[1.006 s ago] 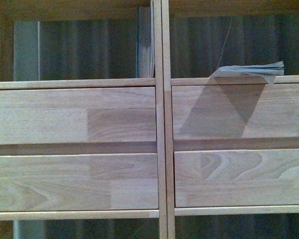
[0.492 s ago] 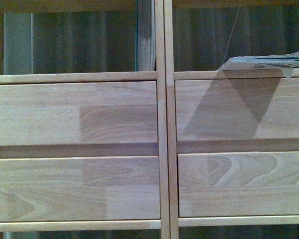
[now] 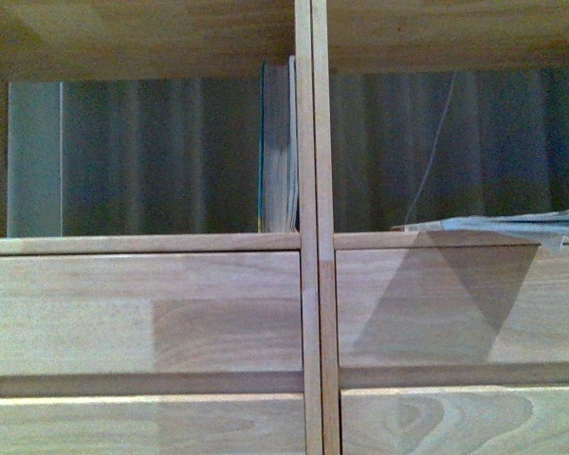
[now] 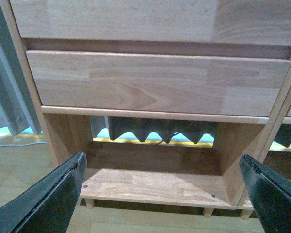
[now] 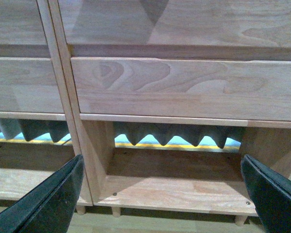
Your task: Organize books on shelf
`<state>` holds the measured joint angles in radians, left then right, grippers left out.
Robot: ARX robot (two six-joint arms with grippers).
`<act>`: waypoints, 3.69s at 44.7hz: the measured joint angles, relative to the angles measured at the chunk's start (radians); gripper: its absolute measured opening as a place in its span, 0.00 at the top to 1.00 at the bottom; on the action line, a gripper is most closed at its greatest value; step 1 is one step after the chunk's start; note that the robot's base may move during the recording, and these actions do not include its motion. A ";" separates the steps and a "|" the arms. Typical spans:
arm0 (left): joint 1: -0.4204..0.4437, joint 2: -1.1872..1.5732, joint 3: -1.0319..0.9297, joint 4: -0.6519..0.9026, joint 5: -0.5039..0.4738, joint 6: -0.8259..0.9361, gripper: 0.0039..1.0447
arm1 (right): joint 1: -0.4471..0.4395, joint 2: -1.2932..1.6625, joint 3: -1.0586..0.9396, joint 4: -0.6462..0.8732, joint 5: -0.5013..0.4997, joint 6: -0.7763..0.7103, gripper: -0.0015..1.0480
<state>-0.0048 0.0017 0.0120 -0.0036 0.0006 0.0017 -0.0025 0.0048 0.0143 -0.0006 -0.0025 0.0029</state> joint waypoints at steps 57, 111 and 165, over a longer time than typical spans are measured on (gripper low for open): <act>0.000 0.000 0.000 0.000 0.000 0.000 0.07 | 0.131 1.178 0.619 0.074 -0.090 0.893 0.07; 0.000 0.000 0.000 0.000 0.000 0.000 0.07 | 0.048 1.836 1.363 0.053 -0.015 1.211 0.07; 0.000 0.000 0.000 0.000 -0.001 0.000 0.07 | -0.023 1.777 1.325 0.100 -0.054 1.123 0.93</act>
<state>-0.0048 0.0013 0.0120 -0.0036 -0.0002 0.0017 -0.0254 1.7821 1.3392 0.0990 -0.0563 1.1259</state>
